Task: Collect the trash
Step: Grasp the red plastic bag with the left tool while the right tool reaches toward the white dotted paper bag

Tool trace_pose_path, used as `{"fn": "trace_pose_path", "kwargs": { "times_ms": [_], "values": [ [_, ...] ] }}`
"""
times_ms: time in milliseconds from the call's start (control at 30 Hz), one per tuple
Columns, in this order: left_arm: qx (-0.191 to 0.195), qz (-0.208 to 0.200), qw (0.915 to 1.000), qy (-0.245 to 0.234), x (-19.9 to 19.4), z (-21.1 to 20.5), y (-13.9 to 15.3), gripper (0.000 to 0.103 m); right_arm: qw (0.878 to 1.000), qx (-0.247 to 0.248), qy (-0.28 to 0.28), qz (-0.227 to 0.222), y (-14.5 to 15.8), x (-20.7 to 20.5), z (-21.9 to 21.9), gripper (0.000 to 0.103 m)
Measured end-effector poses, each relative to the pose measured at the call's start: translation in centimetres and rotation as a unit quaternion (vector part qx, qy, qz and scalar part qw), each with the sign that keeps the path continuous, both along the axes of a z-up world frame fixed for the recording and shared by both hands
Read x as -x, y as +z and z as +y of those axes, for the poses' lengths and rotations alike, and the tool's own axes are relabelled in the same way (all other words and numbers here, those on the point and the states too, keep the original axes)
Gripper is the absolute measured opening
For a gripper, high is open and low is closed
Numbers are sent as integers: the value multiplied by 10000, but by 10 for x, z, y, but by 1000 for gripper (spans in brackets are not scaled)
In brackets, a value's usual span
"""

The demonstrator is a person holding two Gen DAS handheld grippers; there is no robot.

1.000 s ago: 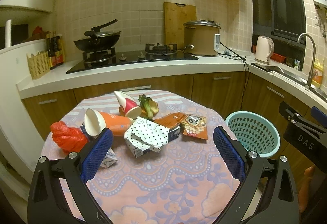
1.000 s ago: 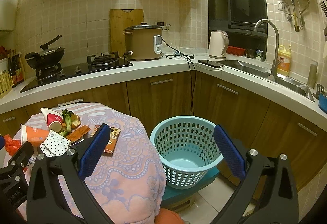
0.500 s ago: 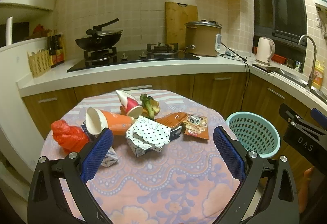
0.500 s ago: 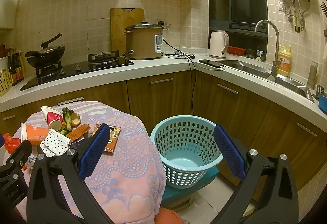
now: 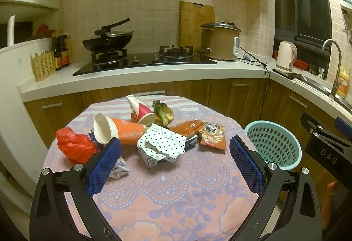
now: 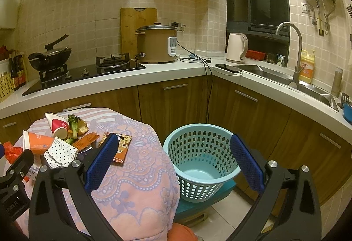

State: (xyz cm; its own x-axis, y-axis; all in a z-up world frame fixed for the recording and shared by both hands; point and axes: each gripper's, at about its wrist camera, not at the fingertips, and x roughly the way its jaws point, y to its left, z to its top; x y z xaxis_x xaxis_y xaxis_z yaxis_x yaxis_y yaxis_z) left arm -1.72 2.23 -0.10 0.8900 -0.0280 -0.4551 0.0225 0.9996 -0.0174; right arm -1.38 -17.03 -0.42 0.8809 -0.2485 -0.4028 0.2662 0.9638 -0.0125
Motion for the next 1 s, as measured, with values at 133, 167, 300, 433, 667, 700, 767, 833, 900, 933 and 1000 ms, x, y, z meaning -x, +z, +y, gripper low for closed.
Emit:
{"fn": "trace_pose_path", "kwargs": {
  "times_ms": [133,167,300,433,667,700,767,833,900,933,1000],
  "values": [
    [140,52,9998,-117,-3,4,-1,95,10000,51,21,18,0,-1,4,96],
    [139,52,9998,-105,-3,4,-1,95,10000,60,32,26,-1,-2,5,96],
    [141,37,9999,-43,-5,8,-4,95,9999,136,42,36,-1,-4,10,96],
    [154,44,9999,22,-8,15,-7,95,9997,236,-22,68,-4,-11,19,96],
    [309,281,9990,-166,-18,27,-19,90,9995,210,207,89,-15,-22,33,96],
    [296,332,9988,-179,-20,26,-23,90,9994,206,263,105,-17,-25,36,96],
    [265,398,9987,-181,-23,25,-30,90,9986,216,461,165,-25,-31,43,92],
    [186,438,9988,-125,-25,26,-38,90,9967,276,721,264,-33,-39,53,83],
    [180,460,9988,-42,-27,32,-43,90,9939,283,983,406,-41,-47,63,64],
    [206,465,9987,21,-28,37,-44,90,9928,238,1075,470,-45,-50,68,56],
    [299,467,9981,271,-29,55,-46,90,9898,83,1290,593,-52,-57,76,56]
  ]
}}
